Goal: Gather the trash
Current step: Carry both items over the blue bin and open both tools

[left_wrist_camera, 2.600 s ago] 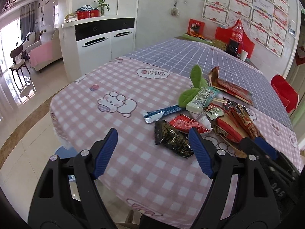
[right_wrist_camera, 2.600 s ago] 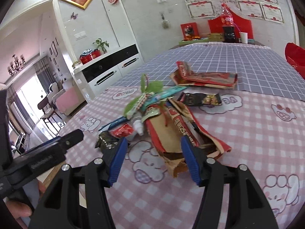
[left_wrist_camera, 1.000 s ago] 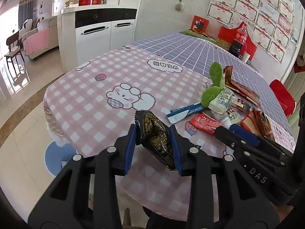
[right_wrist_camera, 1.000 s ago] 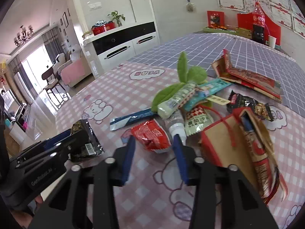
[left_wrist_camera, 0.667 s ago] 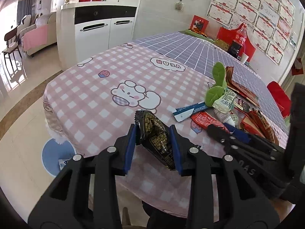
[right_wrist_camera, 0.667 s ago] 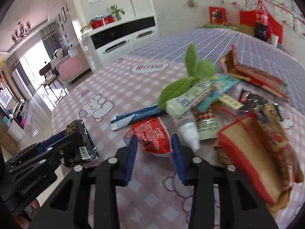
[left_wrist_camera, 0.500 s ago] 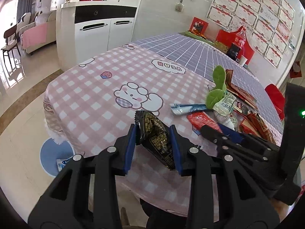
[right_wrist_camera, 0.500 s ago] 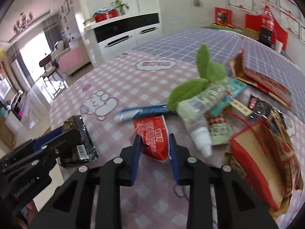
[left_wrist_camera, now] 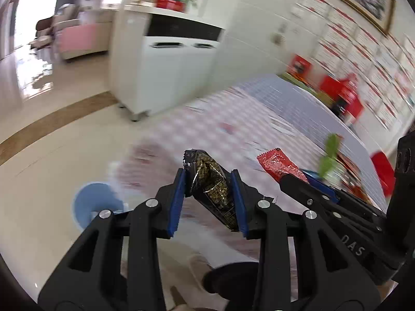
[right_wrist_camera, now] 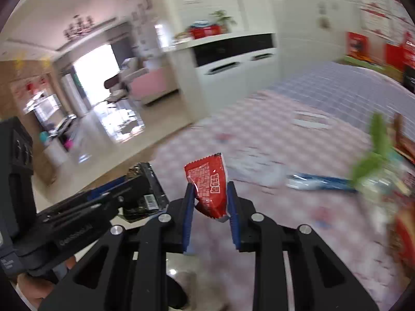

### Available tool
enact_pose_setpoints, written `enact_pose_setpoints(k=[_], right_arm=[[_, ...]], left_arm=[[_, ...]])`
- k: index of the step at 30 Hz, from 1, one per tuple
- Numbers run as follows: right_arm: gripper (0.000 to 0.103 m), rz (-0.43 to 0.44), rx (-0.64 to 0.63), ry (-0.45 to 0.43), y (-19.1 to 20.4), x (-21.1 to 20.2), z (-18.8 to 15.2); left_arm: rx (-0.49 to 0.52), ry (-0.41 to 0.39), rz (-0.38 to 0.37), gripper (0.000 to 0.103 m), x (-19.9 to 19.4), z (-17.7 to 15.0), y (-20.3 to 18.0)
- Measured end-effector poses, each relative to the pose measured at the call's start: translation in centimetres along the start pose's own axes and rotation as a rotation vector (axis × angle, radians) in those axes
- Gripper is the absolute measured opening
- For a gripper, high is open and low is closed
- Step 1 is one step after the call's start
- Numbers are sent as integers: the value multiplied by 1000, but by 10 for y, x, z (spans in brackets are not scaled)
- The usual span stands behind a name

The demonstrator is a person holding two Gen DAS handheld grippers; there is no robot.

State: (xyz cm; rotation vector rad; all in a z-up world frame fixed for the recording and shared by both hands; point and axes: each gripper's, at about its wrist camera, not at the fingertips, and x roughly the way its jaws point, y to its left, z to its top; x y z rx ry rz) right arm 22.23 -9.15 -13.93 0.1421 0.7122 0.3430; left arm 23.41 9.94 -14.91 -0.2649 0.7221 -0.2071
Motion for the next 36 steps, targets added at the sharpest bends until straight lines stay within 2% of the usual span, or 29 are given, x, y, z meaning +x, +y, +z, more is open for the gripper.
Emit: enact_pose_setpoints(k=[6,13,19,21,22,23,29,36], right_arm=[[25,156,-93,38,79,55,16],[25,233,-170,102,143,118,25],[24,204,-192,95,161,160,33],[24,198,-188,88,163,170,34],[24,187,-189,88,164,175,34],[25,182,-187,94,164,181,34],[25,185,-174,131,165,207,28],[25,205,-187,150,178,217,23]], left_arm=[[-108,-36,153,35,-20,11,79],[-216,-23,290,35,-14,16,155],[-250,1,348,36,18,30,195],[-257,22,382,49,29,34,204],[-266,19,388,62,32,37,209],[-272,13,390,64,33,37,212],[-294,27,405,64,37,31,226],[-320,38,411,65,36,24,234]])
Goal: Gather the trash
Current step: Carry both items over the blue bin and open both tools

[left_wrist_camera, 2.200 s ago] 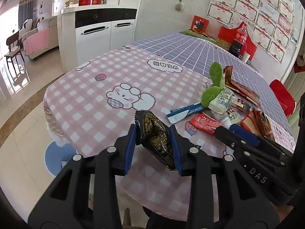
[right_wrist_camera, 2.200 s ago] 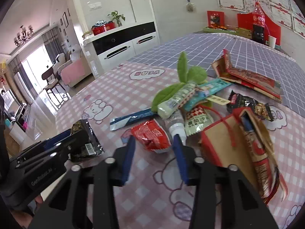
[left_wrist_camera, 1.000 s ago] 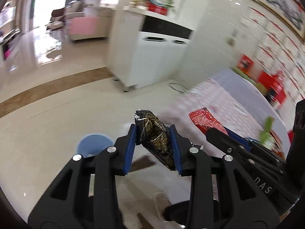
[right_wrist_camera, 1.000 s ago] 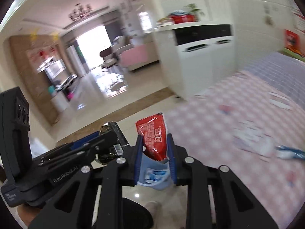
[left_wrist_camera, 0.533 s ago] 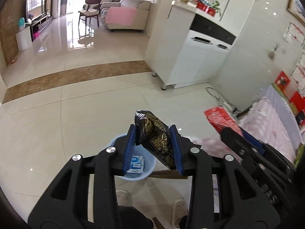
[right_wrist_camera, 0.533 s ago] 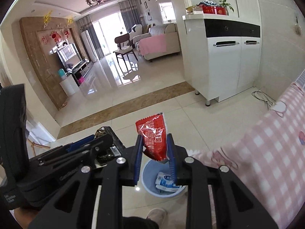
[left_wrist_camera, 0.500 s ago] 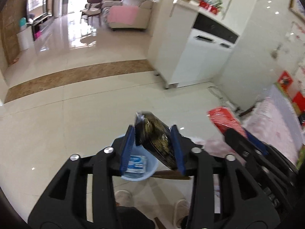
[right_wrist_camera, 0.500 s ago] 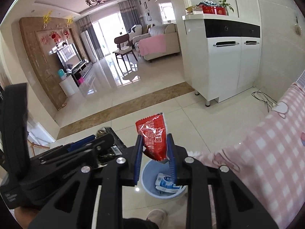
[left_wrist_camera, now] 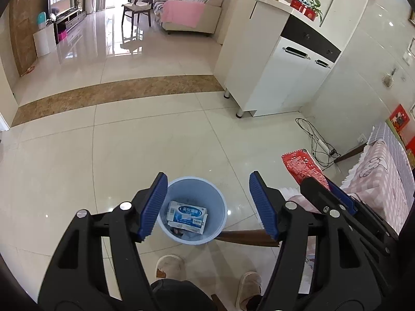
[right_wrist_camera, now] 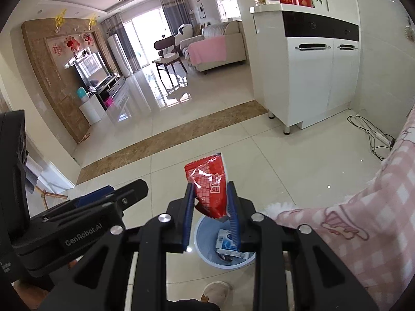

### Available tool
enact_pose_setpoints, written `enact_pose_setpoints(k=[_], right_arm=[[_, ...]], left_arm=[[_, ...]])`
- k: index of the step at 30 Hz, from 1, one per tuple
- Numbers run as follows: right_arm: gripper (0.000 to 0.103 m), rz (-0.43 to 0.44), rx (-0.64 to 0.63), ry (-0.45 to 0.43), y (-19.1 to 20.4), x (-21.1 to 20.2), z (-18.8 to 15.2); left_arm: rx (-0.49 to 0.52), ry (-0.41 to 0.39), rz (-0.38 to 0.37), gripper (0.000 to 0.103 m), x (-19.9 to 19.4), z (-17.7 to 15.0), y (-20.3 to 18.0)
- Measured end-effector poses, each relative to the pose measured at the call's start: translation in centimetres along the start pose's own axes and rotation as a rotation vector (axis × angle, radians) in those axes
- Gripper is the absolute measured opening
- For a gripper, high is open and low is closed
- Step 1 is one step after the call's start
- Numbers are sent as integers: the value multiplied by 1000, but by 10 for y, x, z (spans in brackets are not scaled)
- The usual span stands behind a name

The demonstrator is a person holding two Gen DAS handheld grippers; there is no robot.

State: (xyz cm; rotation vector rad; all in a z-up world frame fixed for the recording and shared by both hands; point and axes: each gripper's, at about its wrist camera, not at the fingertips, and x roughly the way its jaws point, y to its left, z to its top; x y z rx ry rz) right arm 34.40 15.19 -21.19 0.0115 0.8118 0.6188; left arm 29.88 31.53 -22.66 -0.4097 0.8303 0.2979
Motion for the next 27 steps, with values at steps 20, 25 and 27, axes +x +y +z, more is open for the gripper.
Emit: enact_pose_setpoints(k=[20,25,27], right_arm=[[57,-2,-18,-93,4,14,16],[58,-27,-5,-118,-4,-9,16],[58,-38,8,-129,-9,-20,16]], left_arm=[[-102,-76,76,73,-17,9,31],[-77,-82,46,73,-28,8,15],[-58,-87,33,73,-34,7,7]])
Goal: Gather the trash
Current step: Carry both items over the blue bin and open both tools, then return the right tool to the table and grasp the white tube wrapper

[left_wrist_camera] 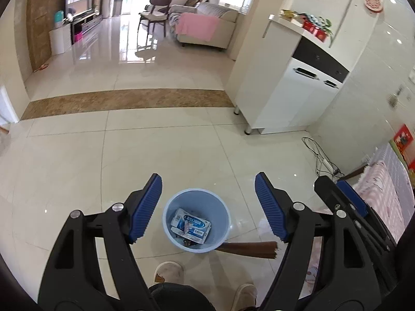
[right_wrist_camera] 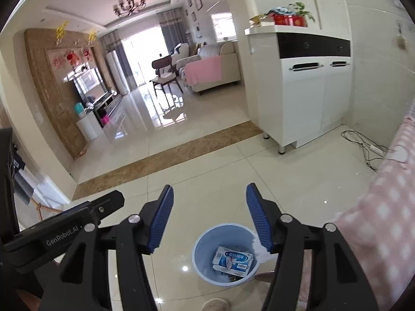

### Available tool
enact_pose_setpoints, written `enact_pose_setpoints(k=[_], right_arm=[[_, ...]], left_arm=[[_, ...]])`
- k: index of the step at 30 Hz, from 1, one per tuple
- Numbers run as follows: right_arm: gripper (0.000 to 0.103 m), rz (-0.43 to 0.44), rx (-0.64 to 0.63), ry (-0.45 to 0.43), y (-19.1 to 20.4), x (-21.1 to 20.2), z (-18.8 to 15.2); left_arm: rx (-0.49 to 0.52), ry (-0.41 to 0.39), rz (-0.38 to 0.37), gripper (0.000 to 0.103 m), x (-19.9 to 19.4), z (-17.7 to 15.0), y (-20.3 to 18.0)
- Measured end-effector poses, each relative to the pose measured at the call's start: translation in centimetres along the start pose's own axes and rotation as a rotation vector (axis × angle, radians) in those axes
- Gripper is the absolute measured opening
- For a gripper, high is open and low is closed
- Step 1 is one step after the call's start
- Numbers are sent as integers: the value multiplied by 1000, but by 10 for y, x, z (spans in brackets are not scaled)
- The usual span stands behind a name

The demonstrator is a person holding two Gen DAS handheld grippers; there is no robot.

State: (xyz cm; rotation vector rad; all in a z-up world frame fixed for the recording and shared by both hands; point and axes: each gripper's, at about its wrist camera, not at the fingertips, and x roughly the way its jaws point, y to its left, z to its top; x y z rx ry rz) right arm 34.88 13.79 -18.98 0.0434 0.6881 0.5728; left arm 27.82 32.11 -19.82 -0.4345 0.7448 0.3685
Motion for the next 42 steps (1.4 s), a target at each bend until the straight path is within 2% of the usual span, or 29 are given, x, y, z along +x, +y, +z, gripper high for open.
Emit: enact_pose_setpoints(k=[7,13,16,18,22,28,33,37,38,42], right_arm=[[59,-45,47,-60,-27,-57,0],[59,-119,89,-129,-60,-125,-8],[59,-191,124,-160,-87,-165,-17],[60,-237,148,-175,-106,-191,-24],[60,-351,181,-207,-143,-239,-44],[60,-489,311,-218,-208,-300,-77],[59,-572,390,-144,-254,-317,-101],[57,-543,417,-111,-276,-315,-110],[54,-538,416,-106,-279,-313,-110],[53,-526,405,-83,-285,-306,-103]], left_arm=[[65,-23,-65,74,-30,-7,-37],[161,-43,-159,75,-63,-25,-90],[210,-36,-236,76,-79,-38,-124],[234,-8,-324,76,-89,-48,-153],[338,1,-393,76,-106,-72,-207],[486,51,-487,76,-120,-119,-282],[588,92,-520,76,-124,-153,-327],[634,108,-514,77,-120,-166,-344],[637,112,-513,77,-118,-167,-347],[637,127,-500,77,-110,-169,-353]])
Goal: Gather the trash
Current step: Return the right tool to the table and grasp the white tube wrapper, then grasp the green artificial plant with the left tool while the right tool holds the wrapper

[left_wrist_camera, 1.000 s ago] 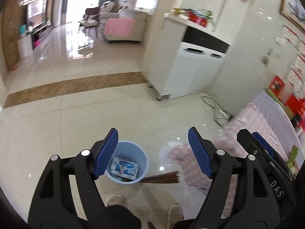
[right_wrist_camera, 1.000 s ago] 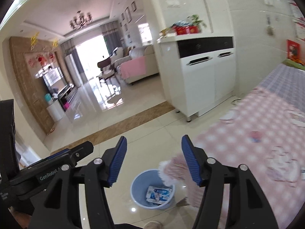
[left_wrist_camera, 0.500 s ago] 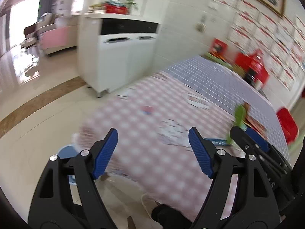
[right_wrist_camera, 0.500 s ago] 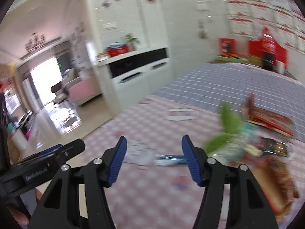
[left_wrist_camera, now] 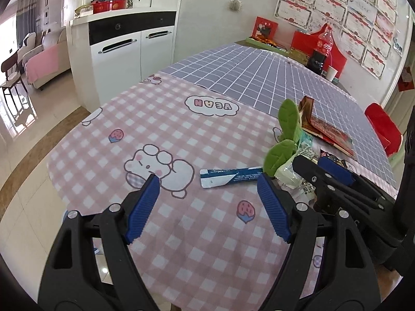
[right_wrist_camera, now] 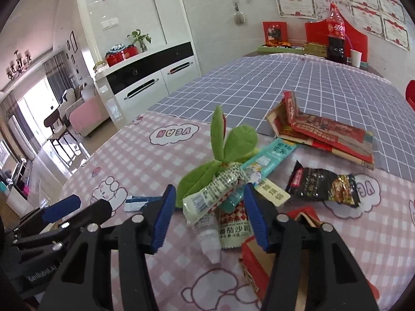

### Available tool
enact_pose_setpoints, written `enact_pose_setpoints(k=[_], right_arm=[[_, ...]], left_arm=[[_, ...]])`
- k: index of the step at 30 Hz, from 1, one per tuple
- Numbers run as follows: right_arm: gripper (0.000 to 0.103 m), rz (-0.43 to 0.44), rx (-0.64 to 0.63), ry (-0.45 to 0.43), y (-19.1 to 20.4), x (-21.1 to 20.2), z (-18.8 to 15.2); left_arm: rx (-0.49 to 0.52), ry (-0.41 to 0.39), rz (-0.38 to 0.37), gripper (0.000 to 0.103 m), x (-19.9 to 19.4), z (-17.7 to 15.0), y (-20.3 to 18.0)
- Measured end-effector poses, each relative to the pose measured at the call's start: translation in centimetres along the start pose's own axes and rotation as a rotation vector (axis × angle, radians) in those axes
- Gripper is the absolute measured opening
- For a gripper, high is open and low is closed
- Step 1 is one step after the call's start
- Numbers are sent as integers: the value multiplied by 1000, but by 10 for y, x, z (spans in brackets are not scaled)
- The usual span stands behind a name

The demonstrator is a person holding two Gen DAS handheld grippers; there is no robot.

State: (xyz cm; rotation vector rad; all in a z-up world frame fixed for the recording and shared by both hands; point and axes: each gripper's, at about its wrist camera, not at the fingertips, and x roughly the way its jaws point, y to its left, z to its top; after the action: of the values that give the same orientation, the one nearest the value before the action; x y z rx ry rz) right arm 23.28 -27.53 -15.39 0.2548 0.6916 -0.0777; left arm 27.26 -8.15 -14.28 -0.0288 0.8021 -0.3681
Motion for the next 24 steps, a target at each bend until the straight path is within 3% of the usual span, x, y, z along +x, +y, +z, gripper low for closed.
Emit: enact_pose_setpoints(k=[6,8,13,15,24], right_arm=[[42,-24,-62,66,13,19,11],[30,-30,-79,73,14,23,11],[25,-25,-106,80,14,26,11],[16,-11,-101,71,12,23,12],[12,41,-71,-6,-6,-5,22]], left_arm=[[-1,19,-4,77,12,4,1],[-4,24,-8,77,15,5,1],[-12,32,-31,77,20,8,1],[-21,37,-51,77,22,10,0],[-13,33,-117,77,30,20,-19]])
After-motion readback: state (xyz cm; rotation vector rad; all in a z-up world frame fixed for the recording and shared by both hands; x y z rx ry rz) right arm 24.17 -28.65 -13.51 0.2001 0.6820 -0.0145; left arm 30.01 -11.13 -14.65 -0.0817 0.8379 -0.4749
